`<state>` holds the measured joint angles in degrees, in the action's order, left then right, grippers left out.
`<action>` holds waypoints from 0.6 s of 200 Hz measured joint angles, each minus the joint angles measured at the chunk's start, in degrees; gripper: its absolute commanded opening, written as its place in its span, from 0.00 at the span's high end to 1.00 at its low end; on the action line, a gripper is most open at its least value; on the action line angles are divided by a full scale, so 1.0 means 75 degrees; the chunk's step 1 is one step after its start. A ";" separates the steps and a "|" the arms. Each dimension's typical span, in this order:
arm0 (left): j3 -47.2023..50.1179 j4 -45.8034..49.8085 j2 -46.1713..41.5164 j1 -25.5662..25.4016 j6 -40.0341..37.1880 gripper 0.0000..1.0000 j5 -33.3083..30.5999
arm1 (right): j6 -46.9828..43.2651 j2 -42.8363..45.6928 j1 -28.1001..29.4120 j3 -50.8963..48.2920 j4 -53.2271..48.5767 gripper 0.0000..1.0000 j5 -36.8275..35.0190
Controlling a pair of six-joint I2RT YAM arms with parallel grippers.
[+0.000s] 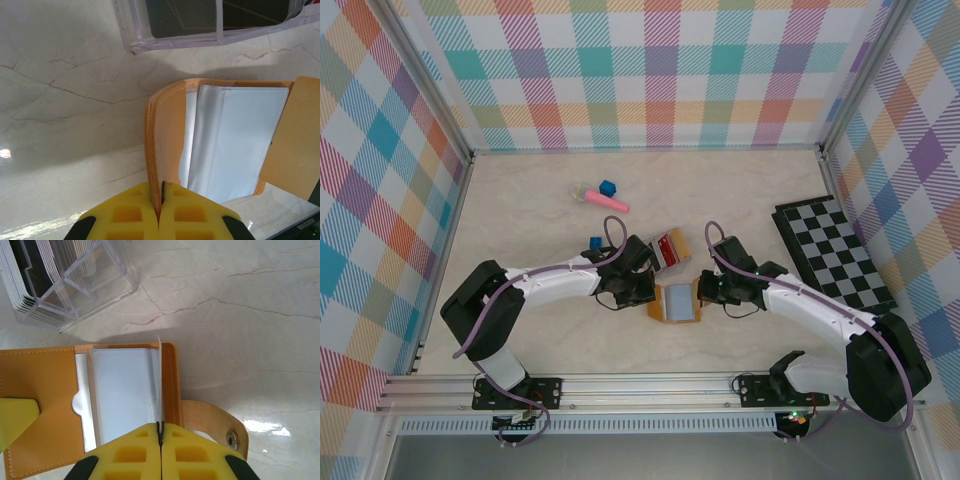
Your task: Put the credit cards into the card holder
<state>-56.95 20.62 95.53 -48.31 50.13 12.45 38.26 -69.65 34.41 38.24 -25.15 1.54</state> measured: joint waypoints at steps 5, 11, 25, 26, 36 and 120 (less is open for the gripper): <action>-0.0003 0.0000 0.0000 0.0000 -0.0003 1.00 0.0000 | -0.0015 0.0000 0.0000 0.0000 0.0000 0.94 0.0000; 0.0000 0.0000 0.0000 0.0000 -0.0003 1.00 0.0000 | -0.0029 -0.0003 0.0000 0.0000 0.0000 0.94 0.0003; 0.0000 0.0000 0.0000 0.0000 -0.0003 1.00 0.0000 | -0.0047 -0.0009 0.0000 0.0000 0.0000 0.94 0.0000; 0.0000 0.0000 0.0000 0.0000 -0.0003 1.00 0.0000 | -0.0050 -0.0009 0.0000 0.0000 0.0000 0.94 0.0003; -0.0003 0.0000 0.0000 0.0000 0.0000 1.00 0.0000 | -0.0076 -0.0026 0.0000 0.0000 0.0000 0.94 0.0003; -0.0032 0.0017 0.0050 -0.0003 -0.0003 1.00 0.0000 | -0.0137 -0.0143 0.0029 0.0003 0.0210 0.93 0.0393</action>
<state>-57.19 20.75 95.90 -48.34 50.11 12.45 37.23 -70.72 34.63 38.26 -23.57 4.49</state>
